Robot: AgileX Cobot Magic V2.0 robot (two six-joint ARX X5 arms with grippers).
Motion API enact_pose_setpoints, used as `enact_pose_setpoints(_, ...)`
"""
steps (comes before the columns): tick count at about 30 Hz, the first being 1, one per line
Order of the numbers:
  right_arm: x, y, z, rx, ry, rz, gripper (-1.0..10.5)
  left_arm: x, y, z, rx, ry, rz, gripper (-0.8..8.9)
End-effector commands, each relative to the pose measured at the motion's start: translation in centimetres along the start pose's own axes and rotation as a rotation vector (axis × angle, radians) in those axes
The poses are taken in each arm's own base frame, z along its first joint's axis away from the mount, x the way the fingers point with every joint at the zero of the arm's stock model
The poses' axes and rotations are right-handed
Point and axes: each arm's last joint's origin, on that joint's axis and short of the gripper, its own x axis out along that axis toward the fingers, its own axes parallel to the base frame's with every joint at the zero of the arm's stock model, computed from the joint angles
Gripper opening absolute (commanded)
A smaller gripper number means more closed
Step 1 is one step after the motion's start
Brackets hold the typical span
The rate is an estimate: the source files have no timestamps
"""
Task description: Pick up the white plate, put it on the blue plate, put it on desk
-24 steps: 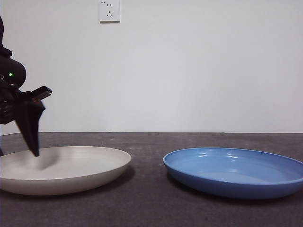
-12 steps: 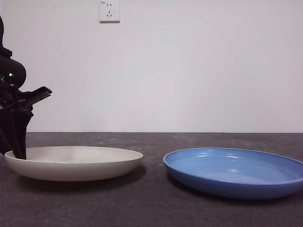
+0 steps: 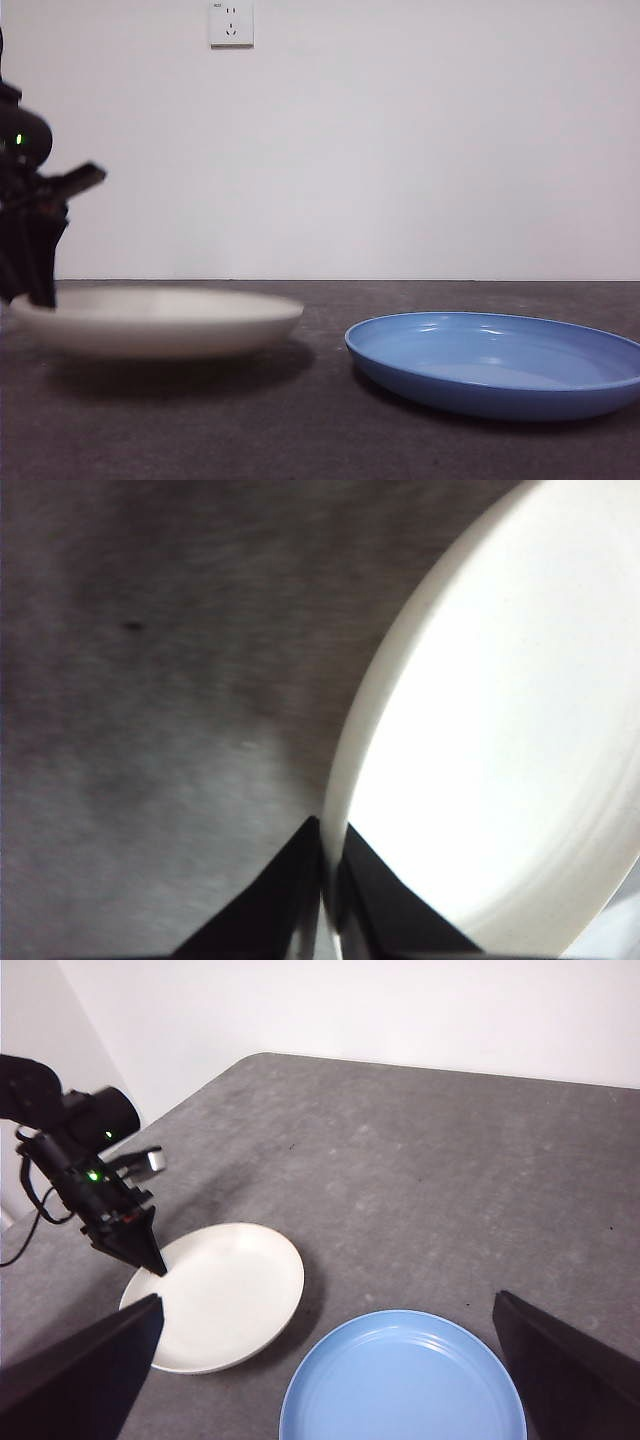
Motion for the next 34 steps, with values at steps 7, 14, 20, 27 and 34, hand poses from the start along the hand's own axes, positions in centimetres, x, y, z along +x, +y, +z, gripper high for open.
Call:
enact_pose_setpoints(7,-0.3,0.2,0.5,-0.003,-0.024,0.003,5.8,-1.6,-5.7,-1.4,0.091,-0.039,-0.077,0.13)
enact_pose_setpoints(14,-0.3,0.2,0.5,0.000,-0.023,0.003,5.8,-0.7,-10.8,-2.0,0.213,-0.031,-0.077,0.13)
enact_pose_setpoints(20,-0.3,0.2,0.5,0.011,-0.023,0.005,5.8,0.0,-15.0,-2.0,0.297,-0.038,-0.074,0.13)
enact_pose_setpoints(27,-0.3,0.2,0.5,0.016,-0.021,0.014,5.8,1.6,-18.9,-1.2,0.350,-0.017,-0.093,0.13)
enact_pose_setpoints(34,-0.3,0.2,0.5,0.016,-0.021,0.012,5.8,4.9,-21.6,0.2,0.378,0.045,-0.083,0.13)
